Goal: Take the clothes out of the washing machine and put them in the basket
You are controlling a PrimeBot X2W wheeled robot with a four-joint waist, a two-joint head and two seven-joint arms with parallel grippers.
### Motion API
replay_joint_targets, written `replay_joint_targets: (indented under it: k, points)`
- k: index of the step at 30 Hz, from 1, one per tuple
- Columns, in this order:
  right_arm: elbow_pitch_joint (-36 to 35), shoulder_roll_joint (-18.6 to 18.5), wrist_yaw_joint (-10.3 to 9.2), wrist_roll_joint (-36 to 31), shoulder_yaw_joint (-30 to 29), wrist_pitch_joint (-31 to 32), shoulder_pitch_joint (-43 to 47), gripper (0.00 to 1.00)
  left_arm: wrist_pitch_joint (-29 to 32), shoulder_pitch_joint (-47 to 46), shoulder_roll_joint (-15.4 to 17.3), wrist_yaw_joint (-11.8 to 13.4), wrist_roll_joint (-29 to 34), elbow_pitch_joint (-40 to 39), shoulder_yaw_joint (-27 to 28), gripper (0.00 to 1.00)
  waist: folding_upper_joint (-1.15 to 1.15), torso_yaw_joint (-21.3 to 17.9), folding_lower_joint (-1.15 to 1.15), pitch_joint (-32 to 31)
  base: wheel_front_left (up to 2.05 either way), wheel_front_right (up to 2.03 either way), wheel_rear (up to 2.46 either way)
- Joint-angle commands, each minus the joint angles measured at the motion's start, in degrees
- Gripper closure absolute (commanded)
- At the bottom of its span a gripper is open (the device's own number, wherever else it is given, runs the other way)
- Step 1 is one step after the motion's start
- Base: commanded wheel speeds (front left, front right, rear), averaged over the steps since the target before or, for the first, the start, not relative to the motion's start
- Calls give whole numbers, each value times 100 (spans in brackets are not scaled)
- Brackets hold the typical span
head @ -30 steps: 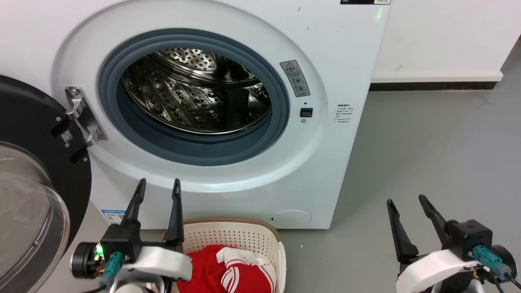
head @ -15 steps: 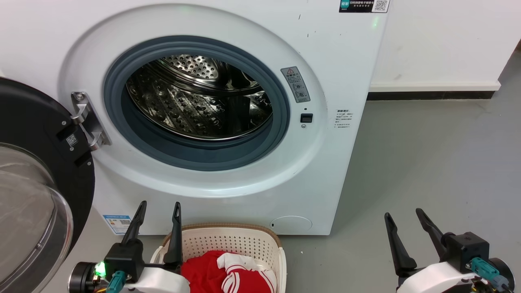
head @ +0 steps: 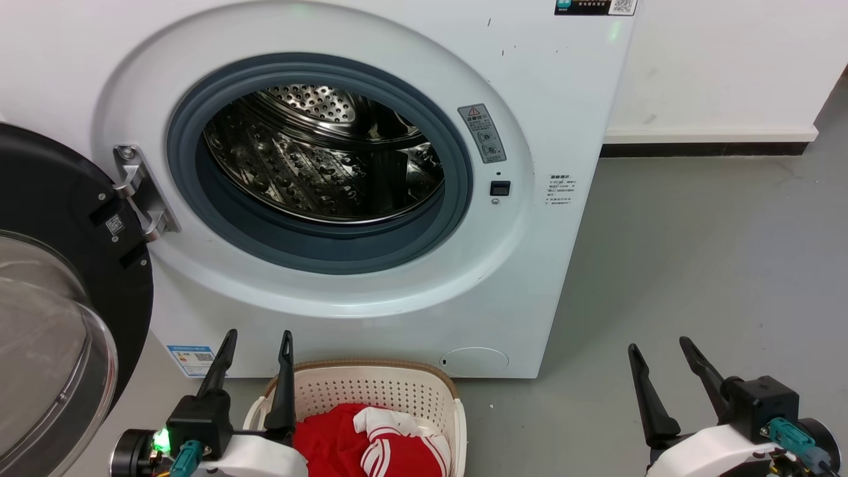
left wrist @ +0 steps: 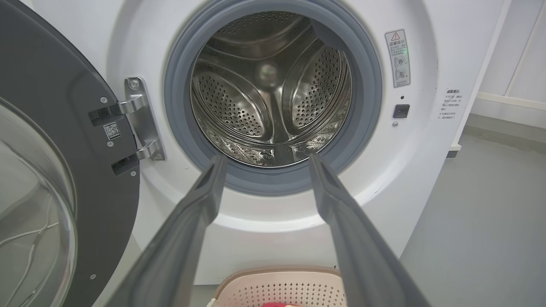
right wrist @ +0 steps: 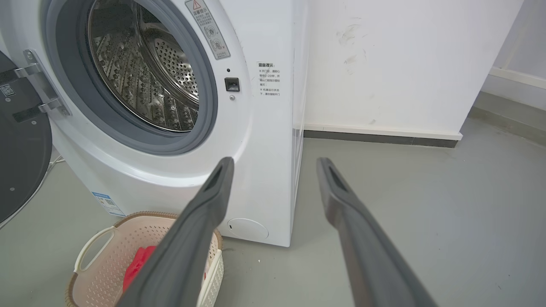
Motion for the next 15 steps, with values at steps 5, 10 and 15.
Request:
replay_joint_targets:
  k: [5,10,15]
  points:
    - [-46,10,-4,1,-18,7,-39,0,-3,81,29,59,-34,-31,-33,0,0,-8,0,12,0,0,0]
    - [-54,10,-4,12,-11,2,-38,0,-2,85,56,76,-43,-45,-40,0,0,-25,0,20,0,0,0]
    - [54,0,0,115,29,-13,55,100,46,47,23,56,-161,103,5,100,0,-35,0,27,0,0,0]
